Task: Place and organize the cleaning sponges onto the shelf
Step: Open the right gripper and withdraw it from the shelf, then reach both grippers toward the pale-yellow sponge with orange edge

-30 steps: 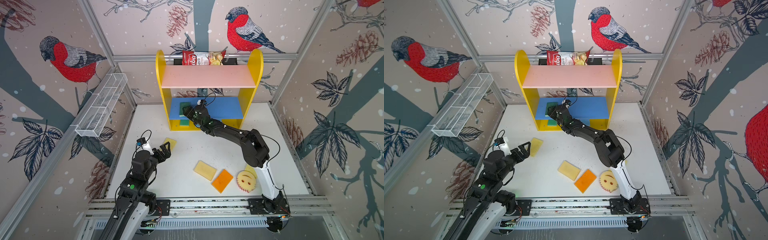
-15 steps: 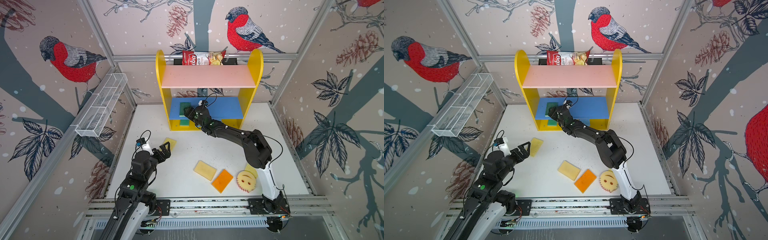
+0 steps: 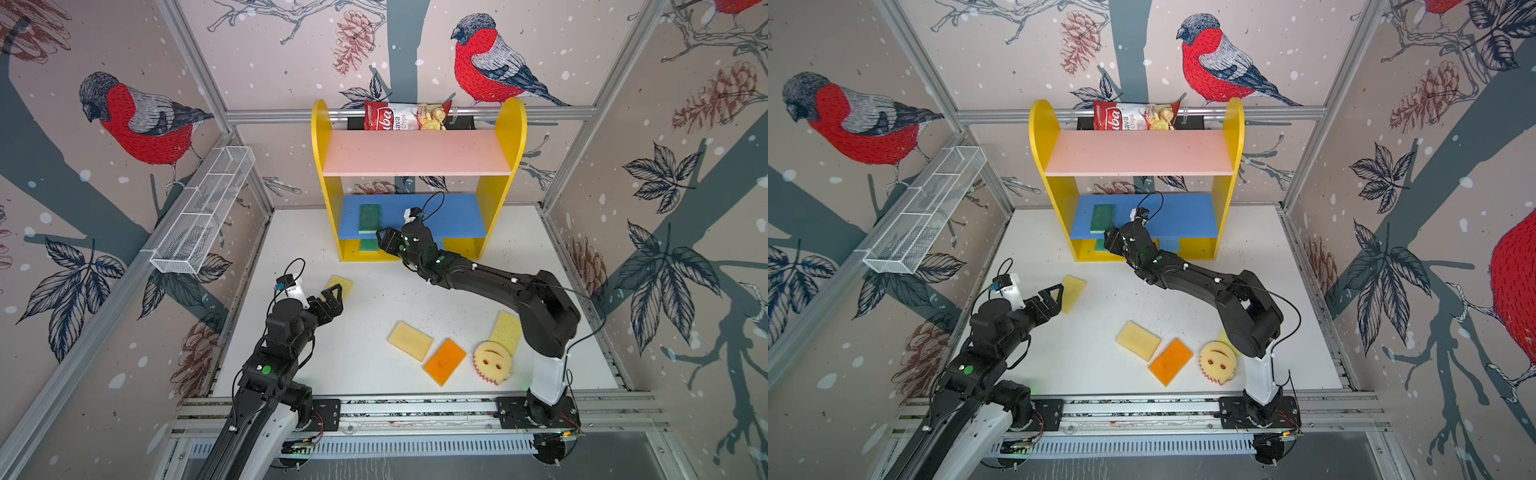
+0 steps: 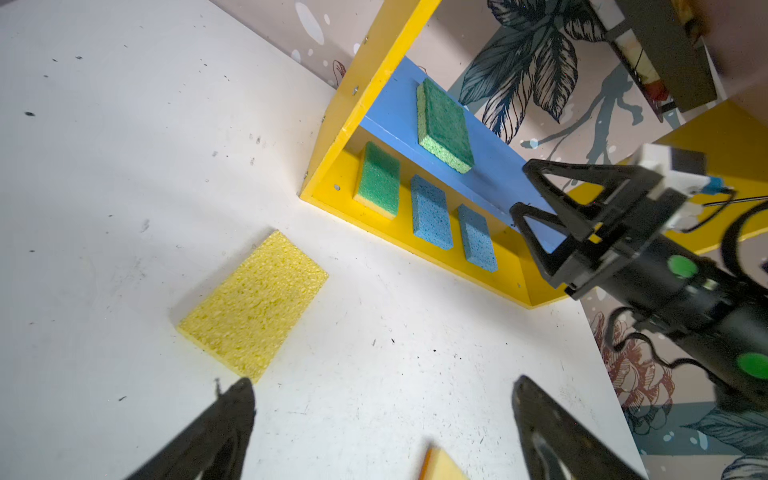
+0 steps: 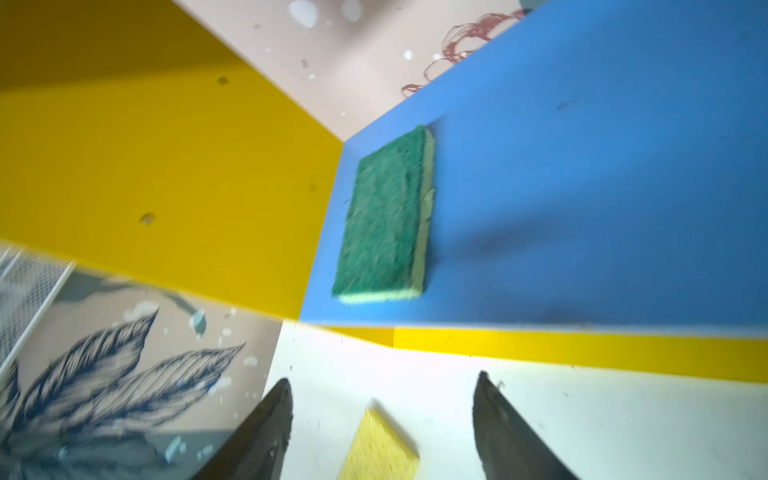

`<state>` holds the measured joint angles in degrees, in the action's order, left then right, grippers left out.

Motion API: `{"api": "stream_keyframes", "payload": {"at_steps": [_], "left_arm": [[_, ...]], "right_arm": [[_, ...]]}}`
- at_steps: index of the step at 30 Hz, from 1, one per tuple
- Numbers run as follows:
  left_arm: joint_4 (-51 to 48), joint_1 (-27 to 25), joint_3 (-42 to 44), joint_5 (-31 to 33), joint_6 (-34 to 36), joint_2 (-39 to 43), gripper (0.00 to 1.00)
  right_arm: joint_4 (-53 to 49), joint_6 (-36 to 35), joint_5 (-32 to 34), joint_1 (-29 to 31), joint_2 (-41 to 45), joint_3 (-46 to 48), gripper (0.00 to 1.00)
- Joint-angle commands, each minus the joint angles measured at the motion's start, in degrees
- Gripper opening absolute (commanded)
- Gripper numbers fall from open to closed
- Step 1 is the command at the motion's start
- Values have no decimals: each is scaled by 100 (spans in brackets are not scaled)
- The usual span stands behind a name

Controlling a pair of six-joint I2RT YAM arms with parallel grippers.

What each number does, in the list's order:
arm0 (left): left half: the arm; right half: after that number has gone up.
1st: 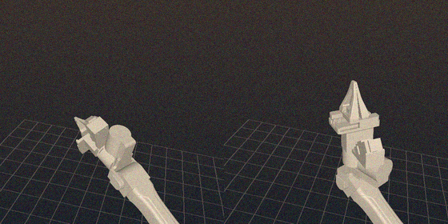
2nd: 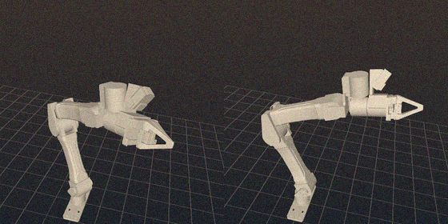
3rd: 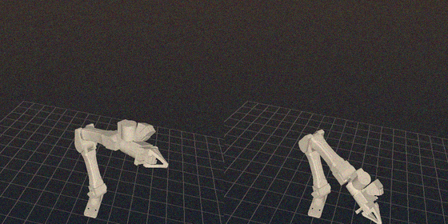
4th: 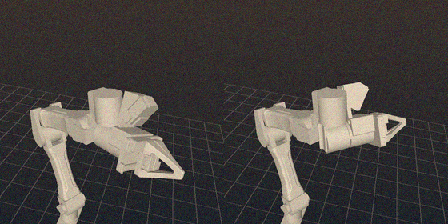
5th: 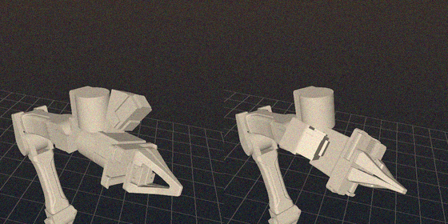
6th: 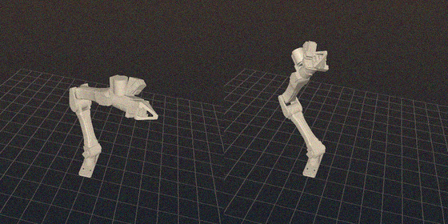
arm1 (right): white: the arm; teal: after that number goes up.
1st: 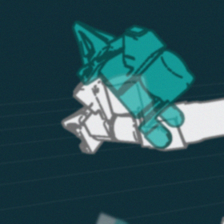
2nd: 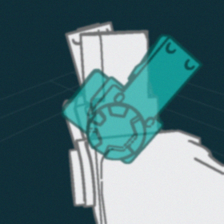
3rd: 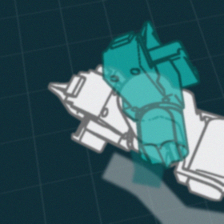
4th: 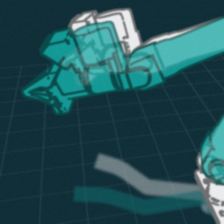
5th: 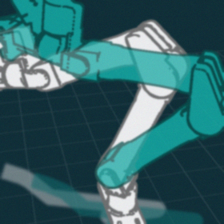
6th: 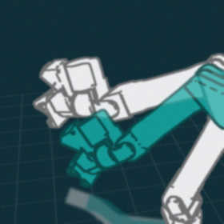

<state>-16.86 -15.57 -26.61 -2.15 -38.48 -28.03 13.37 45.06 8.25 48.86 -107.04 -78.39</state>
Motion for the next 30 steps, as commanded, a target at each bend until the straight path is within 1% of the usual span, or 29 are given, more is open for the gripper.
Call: {"api": "stream_keyframes", "payload": {"at_steps": [1,3,5,7,9,11,14,16,19,21,25,27,29,30], "left_arm": [[474,1,175,-763,113,-355,92],[671,-24,347,-1061,66,-666,91],[877,-142,465,-1325,51,-962,90],[907,-549,473,-1157,111,-1174,90],[919,-1085,454,-861,165,-1411,90],[1009,-1604,404,-721,135,-1739,91],[1238,-2348,356,-579,2,-2391,92],[1409,-2830,304,-537,-66,-2833,92],[1415,-3359,113,-470,-100,-3386,90],[1392,-3549,17,-515,-132,-3682,89],[1719,-3619,16,-794,-356,-4209,86],[1893,-3646,-34,-771,-421,-4406,84],[2028,-3646,-127,-684,-446,-4607,79],[2052,-3646,-210,-602,-453,-4715,73]], "right_arm": [[-34,-922,-44,1,490,556,65],[-224,-1240,115,0,795,953,65],[-441,-1475,469,-8,1076,1354,68],[-639,-1579,803,-75,1339,1783,71],[-712,-1538,839,-214,1567,2189,72],[-657,-1388,641,-438,1819,2585,73],[-507,-1140,-104,-931,2108,3107,72],[-475,-1141,-426,-1150,2274,3372,71],[-575,-1340,-423,-1212,2488,3648,72],[-613,-1456,-452,-1212,2581,3783,71],[-468,-1569,-715,-1218,2727,4053,71],[-351,-1616,-908,-1208,2761,4157,71],[-295,-1681,-1056,-1186,2772,4229,71],[-291,-1706,-1087,-1178,2786,4267,71]]}}
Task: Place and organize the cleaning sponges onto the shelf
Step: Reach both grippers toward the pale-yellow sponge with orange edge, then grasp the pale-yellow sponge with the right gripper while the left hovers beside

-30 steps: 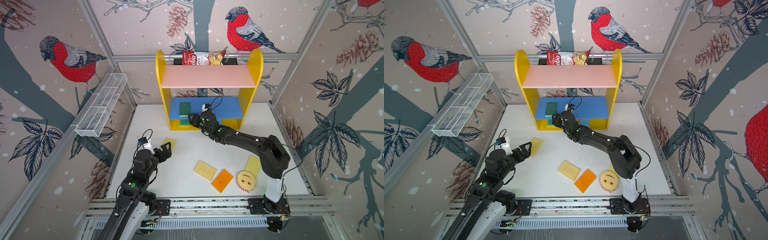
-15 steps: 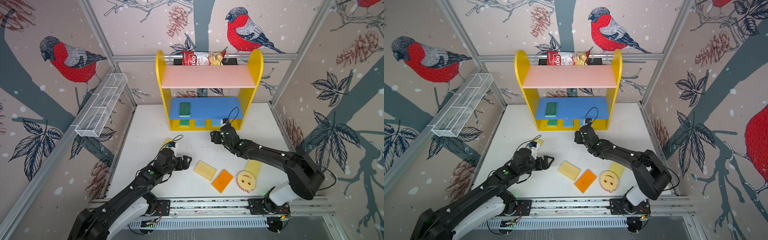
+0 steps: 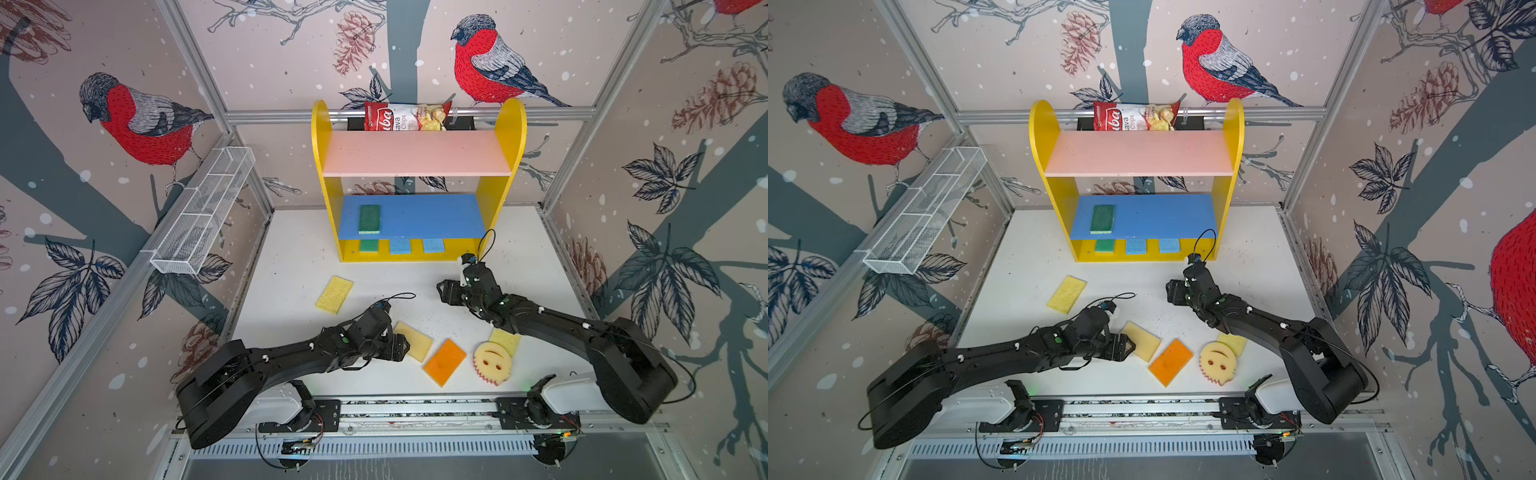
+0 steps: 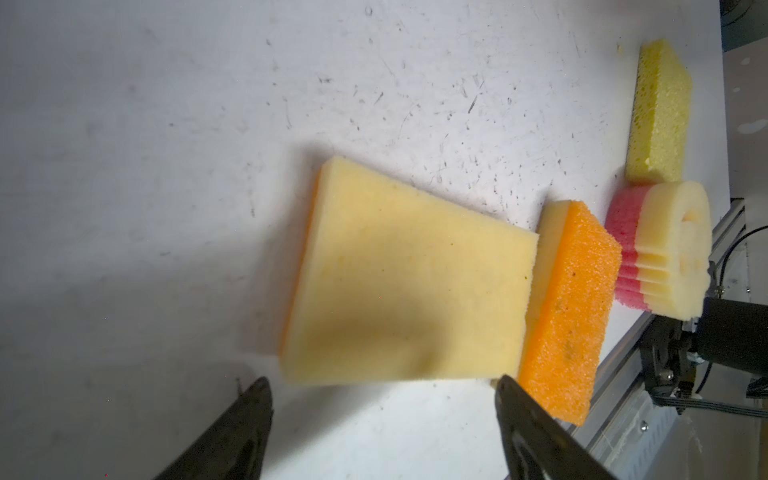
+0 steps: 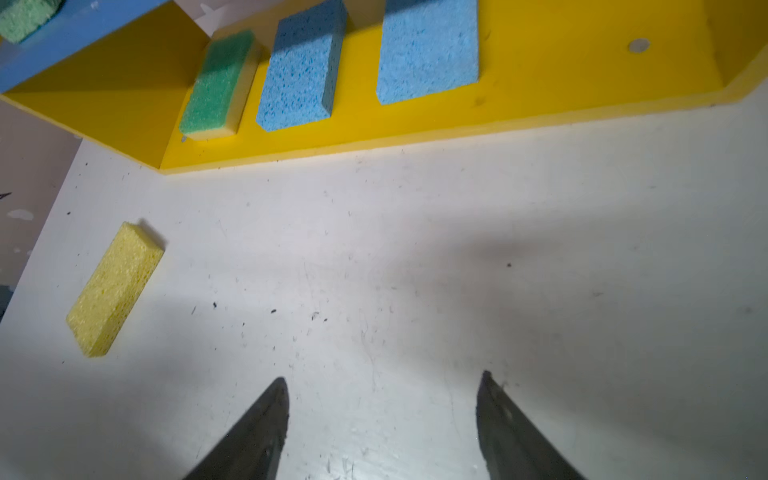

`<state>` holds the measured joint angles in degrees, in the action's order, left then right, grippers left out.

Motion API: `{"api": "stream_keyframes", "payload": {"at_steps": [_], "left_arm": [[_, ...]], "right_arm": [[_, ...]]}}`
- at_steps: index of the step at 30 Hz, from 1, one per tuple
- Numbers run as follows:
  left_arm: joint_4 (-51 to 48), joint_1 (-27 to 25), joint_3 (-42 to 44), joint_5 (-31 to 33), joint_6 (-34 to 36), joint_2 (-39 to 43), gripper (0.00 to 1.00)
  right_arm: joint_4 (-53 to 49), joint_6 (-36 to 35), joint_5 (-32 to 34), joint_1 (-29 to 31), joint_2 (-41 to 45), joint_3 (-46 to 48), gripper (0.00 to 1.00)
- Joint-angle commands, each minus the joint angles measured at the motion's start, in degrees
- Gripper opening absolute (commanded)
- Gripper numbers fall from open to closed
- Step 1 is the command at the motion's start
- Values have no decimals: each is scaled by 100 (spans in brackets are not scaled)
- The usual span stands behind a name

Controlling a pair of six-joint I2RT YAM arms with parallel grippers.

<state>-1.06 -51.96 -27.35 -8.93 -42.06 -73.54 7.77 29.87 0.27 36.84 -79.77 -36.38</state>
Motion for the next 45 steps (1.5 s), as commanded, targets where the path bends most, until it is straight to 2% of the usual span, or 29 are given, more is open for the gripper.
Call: {"api": "stream_keyframes", "payload": {"at_steps": [1,8,12,16,20,25,28,32,37,38,41,42,45], "left_arm": [[492,-8,-221,152,-83,-269,68],[449,53,-1074,681,-112,-1322,62],[487,369,-1817,358,56,-2112,60],[627,730,-2240,-95,142,-2531,60],[601,904,-2410,-3,286,-2402,65],[474,1136,-2257,86,317,-1983,68],[242,1277,-2052,324,409,-1573,69],[77,1613,-1591,664,224,-739,71],[89,1923,-925,1294,28,430,76],[137,1927,-781,1447,31,670,76],[194,1935,-472,1693,10,1259,79],[194,1936,-386,1747,-6,1424,79],[272,1940,-146,1785,-57,1814,70]], "right_arm": [[275,-213,-316,25,74,115,70],[360,-340,-410,-1,325,448,69],[374,-378,-439,-86,525,653,69],[366,-390,-540,-150,713,852,70],[543,-286,-786,-142,665,1044,70],[770,-159,-1150,74,158,913,69],[725,-287,-1109,553,-251,627,67],[444,-486,-722,1280,-880,94,66],[384,-309,-744,1416,-1514,-283,53],[428,-290,-794,1420,-1578,-313,47],[460,-279,-912,1422,-1689,-475,19],[446,-288,-941,1422,-1721,-544,14],[471,-314,-1009,1404,-1775,-705,8]]}}
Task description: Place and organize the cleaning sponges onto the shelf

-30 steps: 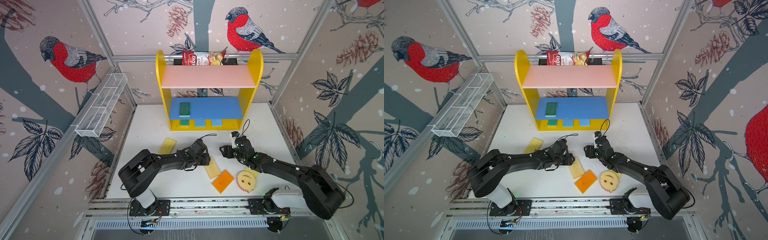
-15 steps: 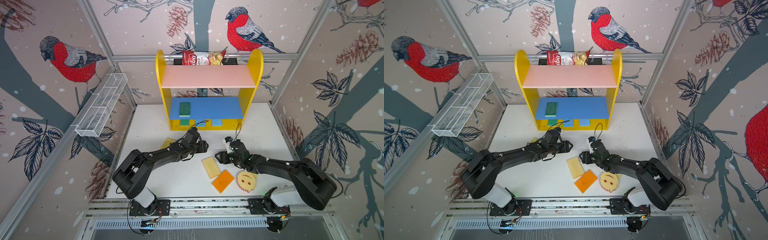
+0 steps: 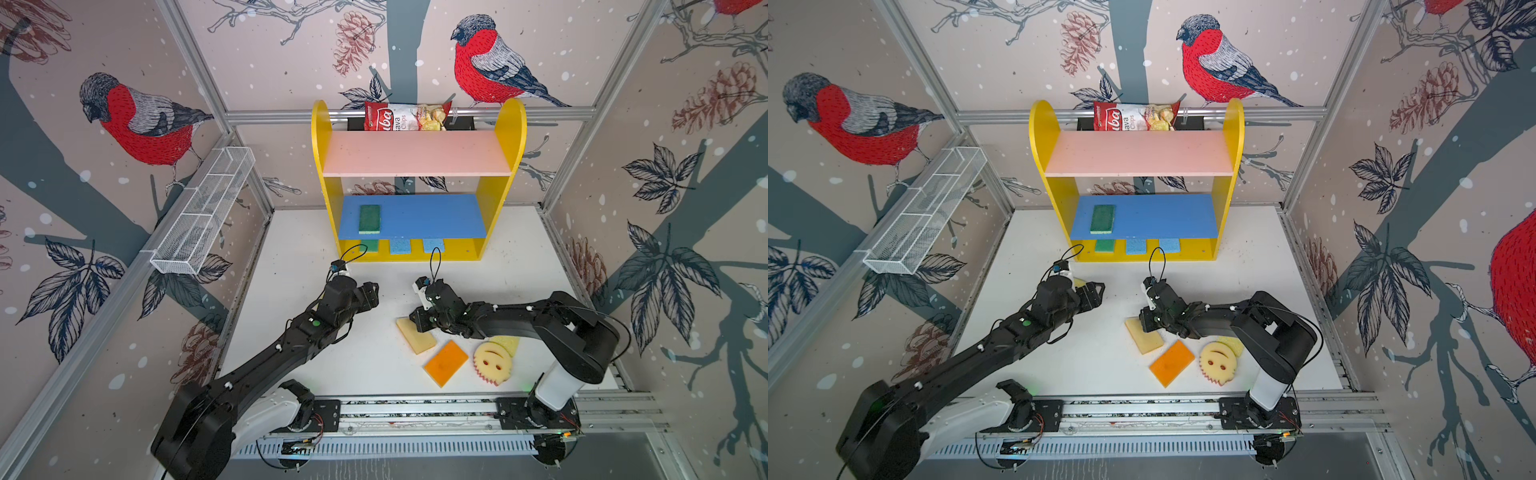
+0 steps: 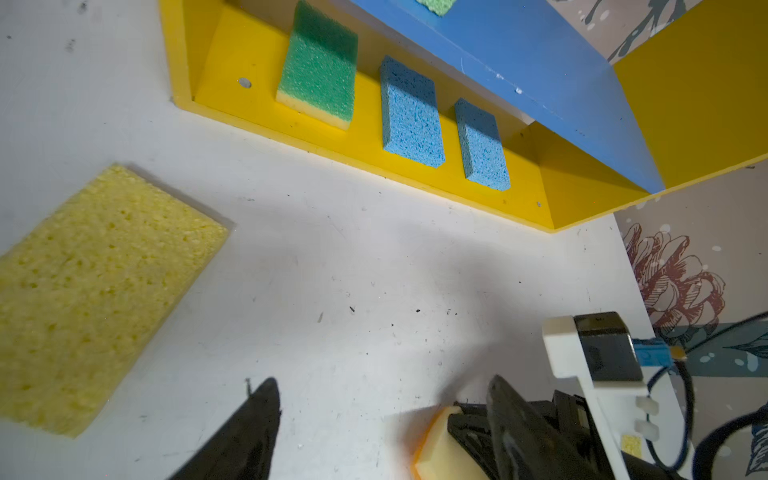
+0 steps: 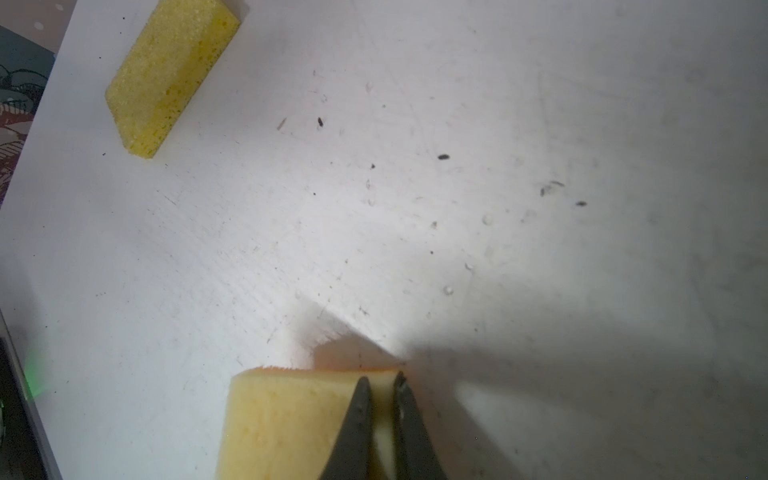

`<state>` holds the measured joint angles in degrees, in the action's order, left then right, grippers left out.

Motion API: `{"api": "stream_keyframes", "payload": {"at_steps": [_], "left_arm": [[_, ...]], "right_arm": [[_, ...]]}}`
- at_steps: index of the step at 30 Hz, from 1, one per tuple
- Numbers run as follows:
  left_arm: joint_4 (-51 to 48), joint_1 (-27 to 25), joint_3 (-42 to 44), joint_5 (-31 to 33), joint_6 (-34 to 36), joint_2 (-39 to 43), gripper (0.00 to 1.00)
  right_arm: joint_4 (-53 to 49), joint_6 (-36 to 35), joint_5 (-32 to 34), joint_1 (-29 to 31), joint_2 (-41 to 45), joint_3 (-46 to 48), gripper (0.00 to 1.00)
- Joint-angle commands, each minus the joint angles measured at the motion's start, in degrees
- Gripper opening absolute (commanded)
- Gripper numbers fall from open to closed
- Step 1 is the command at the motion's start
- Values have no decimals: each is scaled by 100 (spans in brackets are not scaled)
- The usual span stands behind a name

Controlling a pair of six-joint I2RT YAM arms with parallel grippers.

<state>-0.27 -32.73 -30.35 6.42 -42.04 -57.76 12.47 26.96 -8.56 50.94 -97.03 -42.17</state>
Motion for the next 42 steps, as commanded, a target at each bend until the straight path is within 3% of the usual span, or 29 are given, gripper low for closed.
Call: {"api": "stream_keyframes", "payload": {"at_steps": [1,5,10,19,22,31,33,36,42], "left_arm": [[250,12,211,225,-63,322,69],[538,13,400,-142,-6,513,70],[1151,-4,451,-1022,41,148,85],[2225,-489,49,-1828,99,-719,93],[2457,-607,-122,-2046,117,-1167,81],[2602,-622,-327,-2059,47,-1453,21],[2556,-618,-340,-2036,77,-1424,15],[2402,-615,-348,-1894,106,-1395,11],[1792,-542,-519,-1439,279,-1279,10]], "right_arm": [[-8,-36,-156,-21,-62,-187,7],[112,-1,-566,-231,0,-418,3],[1213,742,-1837,-823,42,-425,1],[-6,-130,-232,-322,248,-1293,0],[149,-197,-205,-225,349,-1172,0],[436,-11,-58,-318,702,-696,7],[429,-45,-38,-386,792,-611,14],[407,-105,182,-501,1003,-418,45],[434,-770,2050,-73,1982,396,65]]}}
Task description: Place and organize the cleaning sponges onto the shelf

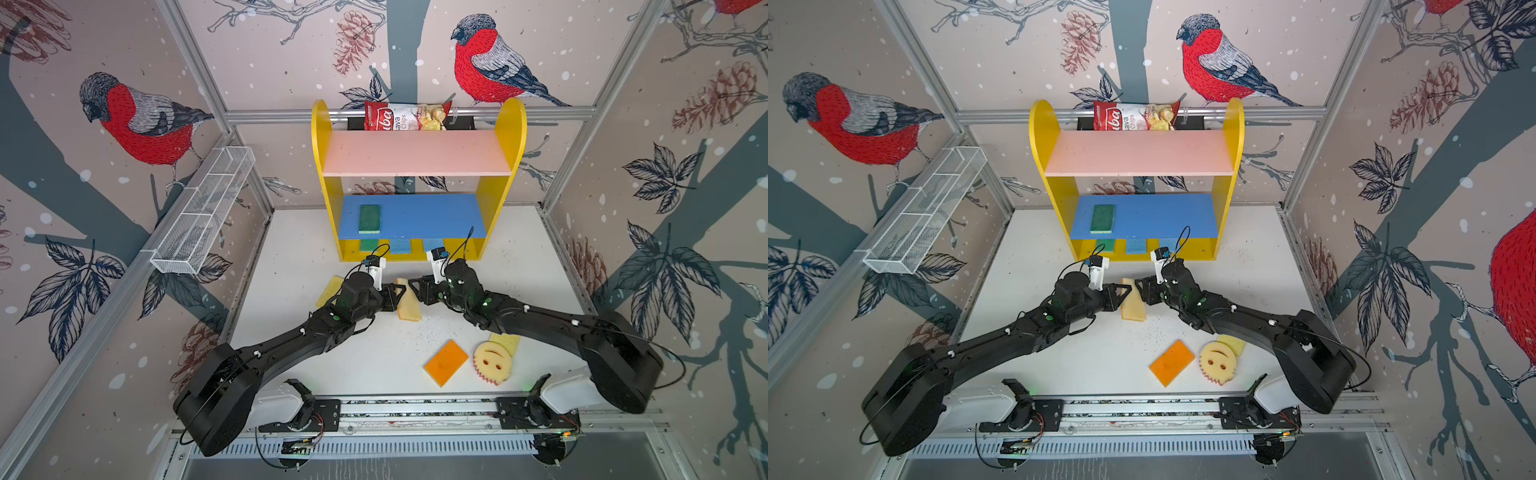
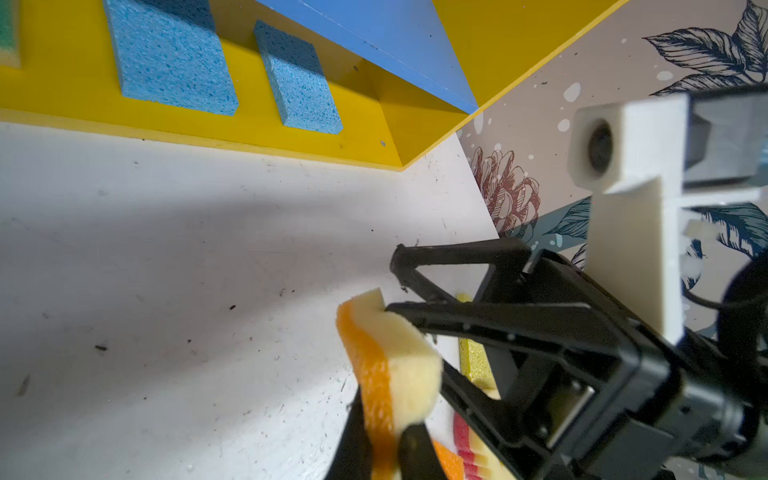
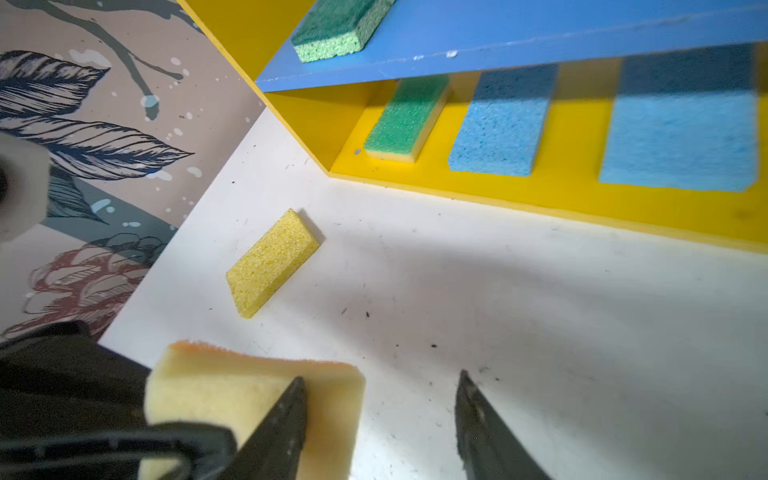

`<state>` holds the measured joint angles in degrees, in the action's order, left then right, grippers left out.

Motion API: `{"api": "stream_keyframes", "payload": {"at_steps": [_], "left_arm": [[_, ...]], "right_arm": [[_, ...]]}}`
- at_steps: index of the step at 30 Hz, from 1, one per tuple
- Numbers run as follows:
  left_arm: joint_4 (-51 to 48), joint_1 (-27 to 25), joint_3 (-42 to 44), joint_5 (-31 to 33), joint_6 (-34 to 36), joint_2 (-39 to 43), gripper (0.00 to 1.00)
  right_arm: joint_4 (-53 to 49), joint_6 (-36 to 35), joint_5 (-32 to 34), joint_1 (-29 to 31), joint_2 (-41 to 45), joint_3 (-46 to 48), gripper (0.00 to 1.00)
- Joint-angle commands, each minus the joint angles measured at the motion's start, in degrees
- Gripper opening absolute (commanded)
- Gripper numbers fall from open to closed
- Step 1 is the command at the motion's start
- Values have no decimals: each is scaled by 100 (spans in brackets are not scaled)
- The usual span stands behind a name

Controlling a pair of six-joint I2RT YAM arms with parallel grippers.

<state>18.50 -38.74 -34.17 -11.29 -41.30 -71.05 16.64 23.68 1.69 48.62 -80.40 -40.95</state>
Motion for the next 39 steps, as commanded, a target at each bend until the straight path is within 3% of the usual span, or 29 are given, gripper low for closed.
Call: {"api": "stream_keyframes", "payload": {"at_steps": [1,6,9,14,21,26,29,32,34,37,39], "left_arm": [[-246,126,-211,379,210,42,10],[-647,383,-465,448,290,28,10],[-745,463,-593,421,277,-35,10],[-758,473,-707,138,165,-182,10],[-637,438,-538,-12,-67,-83,10],[-679,437,-514,-149,-41,-5,10],[-743,418,-538,-252,-27,-8,11],[-777,369,-545,-345,55,-31,12],[-834,367,-547,-324,93,-33,17],[-842,361,-564,-296,115,3,32],[-800,367,-572,-250,159,49,57]], "right_arm": [[53,-536,1278,274,512,433,66],[285,-1088,2743,1202,1229,1026,70],[389,-1321,3231,1799,1258,1059,72],[618,-1881,3280,2287,639,728,72],[737,-2529,2872,2422,-249,12,73],[893,-2640,3204,2386,-766,-366,71],[641,-2514,3200,2257,-979,-615,52],[622,-2371,3003,2139,-918,-576,17],[662,-2274,2899,2054,-790,-462,5],[508,-1997,2638,1882,-509,-380,0],[566,-1814,2349,1726,-270,-230,0]]}}
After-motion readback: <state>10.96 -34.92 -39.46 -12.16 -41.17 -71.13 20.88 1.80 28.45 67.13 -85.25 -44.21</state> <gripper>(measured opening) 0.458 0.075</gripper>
